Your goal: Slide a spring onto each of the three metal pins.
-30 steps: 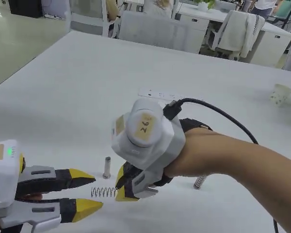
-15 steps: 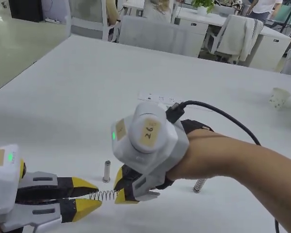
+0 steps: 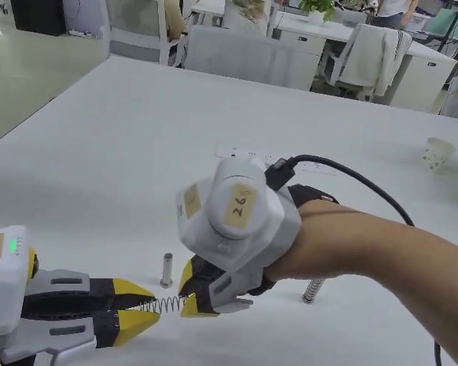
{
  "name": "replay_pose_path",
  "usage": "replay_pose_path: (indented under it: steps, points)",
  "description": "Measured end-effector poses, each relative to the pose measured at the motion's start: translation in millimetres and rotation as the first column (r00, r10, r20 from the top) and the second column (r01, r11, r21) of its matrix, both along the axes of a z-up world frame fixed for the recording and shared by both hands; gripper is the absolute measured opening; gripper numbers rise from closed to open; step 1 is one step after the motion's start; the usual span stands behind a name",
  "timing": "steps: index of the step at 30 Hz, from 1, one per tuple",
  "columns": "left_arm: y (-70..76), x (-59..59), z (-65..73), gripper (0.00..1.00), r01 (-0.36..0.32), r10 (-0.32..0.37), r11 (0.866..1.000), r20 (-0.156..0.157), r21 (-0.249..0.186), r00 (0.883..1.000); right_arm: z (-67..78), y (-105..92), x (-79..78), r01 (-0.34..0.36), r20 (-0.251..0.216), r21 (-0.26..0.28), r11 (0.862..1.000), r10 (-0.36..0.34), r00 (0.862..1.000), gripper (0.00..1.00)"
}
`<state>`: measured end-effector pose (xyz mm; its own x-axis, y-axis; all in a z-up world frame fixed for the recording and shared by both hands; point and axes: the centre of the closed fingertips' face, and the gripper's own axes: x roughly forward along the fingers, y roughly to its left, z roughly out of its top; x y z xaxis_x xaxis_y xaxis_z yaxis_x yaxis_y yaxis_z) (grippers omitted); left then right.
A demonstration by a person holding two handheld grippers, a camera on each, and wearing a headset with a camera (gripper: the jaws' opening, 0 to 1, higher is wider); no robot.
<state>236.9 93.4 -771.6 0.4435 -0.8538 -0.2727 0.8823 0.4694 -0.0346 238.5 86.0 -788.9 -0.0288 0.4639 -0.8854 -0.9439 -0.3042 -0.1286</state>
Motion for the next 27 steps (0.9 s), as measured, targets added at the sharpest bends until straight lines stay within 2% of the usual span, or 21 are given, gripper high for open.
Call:
replay_pose_path:
  steps: [9,11,27]
  points:
    - [0.8,-1.4,1.1,0.02,0.001,-0.001,1.0,-0.008,-0.011,1.0,0.8,1.6,1.3,0.008,-0.003,0.007,1.0,-0.008,1.0,0.08]
    - [0.4,-1.9,1.7,0.02,0.004,-0.004,1.0,-0.008,-0.013,1.0,0.5,1.8,0.9,0.032,-0.026,0.007,0.999,-0.031,0.999,0.08]
    - [-1.2,-1.4,4.3,0.02,0.018,-0.018,1.0,-0.004,-0.014,1.0,1.4,-0.1,1.6,0.043,-0.035,0.011,0.999,-0.043,0.998,0.09]
